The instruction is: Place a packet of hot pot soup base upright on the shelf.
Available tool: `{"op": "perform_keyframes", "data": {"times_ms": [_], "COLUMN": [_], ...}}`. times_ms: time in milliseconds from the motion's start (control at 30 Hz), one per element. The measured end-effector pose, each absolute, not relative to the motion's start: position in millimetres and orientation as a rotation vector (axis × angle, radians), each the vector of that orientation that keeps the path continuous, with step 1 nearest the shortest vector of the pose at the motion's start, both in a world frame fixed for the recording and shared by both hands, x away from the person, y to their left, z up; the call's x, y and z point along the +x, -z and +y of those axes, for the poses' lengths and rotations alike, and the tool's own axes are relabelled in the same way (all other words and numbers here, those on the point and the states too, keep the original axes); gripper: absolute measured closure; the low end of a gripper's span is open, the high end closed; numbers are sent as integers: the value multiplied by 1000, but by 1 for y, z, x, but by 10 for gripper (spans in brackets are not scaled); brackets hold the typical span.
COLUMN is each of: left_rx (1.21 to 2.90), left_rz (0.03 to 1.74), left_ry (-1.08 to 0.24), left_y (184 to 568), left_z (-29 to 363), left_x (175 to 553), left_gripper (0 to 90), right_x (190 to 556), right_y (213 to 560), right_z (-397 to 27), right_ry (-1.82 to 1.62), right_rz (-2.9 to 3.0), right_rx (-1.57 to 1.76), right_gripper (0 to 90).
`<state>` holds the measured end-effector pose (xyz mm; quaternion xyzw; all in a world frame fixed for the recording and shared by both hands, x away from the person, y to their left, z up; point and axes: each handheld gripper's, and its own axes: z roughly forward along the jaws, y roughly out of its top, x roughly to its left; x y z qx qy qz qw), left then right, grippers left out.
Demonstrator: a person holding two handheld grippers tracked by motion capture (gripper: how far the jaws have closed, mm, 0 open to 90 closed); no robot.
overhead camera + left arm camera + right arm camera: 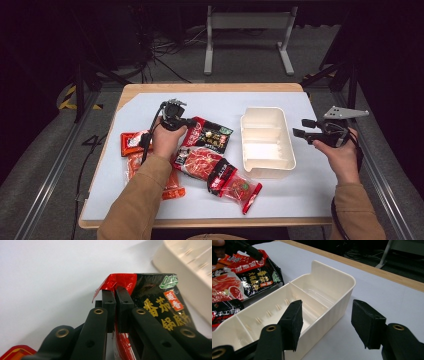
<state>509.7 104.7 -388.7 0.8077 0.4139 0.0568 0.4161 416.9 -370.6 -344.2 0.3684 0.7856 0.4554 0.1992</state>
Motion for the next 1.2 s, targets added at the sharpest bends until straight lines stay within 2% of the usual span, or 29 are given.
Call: {"op": "perform_keyframes", "data": {"times_ms": [667,1200], "left_rx": [1916,1839], "left_rz": [842,723], "left_ry": [-293,-392], "left_y": [324,291], "left_z": [105,110], "left_x": [466,436], "left_gripper": [882,883], "right_x": [410,405], "right_y": [332,319], "right_z": [-363,-345], "right_ry": [-1327,-1428], "right_rz": [2187,2199], "right_rx": [977,908], "right_gripper": [430,443]}}
